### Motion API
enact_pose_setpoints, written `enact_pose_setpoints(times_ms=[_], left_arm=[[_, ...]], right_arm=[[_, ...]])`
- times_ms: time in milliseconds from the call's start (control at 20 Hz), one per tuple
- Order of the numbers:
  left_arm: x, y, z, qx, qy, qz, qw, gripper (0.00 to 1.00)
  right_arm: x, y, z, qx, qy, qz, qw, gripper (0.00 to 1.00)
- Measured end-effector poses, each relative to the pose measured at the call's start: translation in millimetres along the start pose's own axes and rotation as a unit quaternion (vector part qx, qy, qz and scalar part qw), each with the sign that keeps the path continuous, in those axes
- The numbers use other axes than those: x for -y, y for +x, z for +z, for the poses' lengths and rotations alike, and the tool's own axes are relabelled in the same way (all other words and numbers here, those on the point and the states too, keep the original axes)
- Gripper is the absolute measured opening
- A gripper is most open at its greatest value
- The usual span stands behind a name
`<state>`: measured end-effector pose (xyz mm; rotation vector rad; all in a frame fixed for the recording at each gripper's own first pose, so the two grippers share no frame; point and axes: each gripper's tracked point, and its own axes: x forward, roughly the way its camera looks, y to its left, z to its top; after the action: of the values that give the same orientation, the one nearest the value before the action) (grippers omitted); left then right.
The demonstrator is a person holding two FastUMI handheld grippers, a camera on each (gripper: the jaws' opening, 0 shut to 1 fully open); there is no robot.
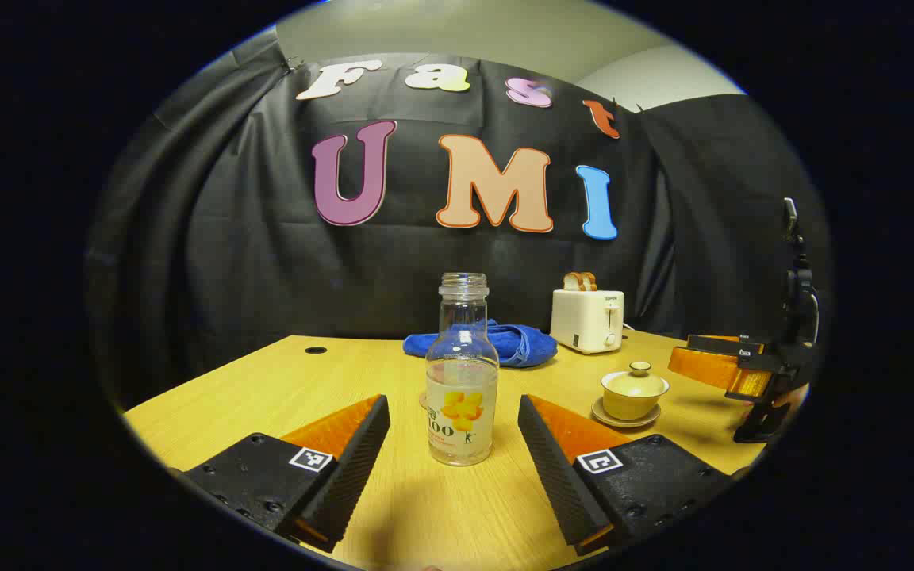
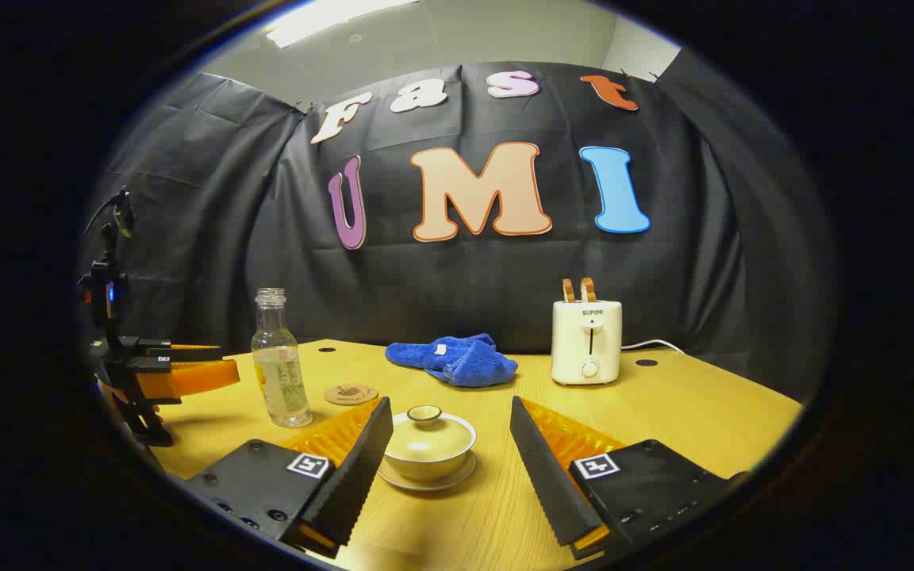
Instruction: Open the teacup lid with one hand, grasp the water bottle and pour water into the teacup with the other hand; after pouring, place the water bottle on the coaster and then close the teacup lid.
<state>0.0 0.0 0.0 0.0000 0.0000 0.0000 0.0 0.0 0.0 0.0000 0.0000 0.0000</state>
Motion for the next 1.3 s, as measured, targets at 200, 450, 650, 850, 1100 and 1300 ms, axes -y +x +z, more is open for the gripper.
enact_pose_setpoints(times_ms=[200,450,650,850,1100,1300], left_arm=[[0,6,1,0.005,0.009,-0.002,1.0,0.95],[-12,12,3,0.008,0.009,0.024,1.0,0.96],[-13,11,1,0.007,0.009,0.031,0.999,0.95],[-13,11,1,0.007,0.009,0.031,0.999,0.95],[-14,11,1,0.008,0.01,0.034,0.999,0.95],[-13,12,2,0.008,0.01,0.034,0.999,0.95]], right_arm=[[1,2,0,-0.002,0.0,0.0,1.0,0.95],[9,3,2,-0.001,-0.002,-0.026,1.0,0.92],[7,2,1,-0.001,-0.001,-0.022,1.0,0.92],[6,2,1,0.0,-0.001,-0.019,1.0,0.92],[-5,3,0,-0.004,0.001,0.012,1.0,0.95],[-14,15,-3,-0.011,0.001,0.029,1.0,0.95]])
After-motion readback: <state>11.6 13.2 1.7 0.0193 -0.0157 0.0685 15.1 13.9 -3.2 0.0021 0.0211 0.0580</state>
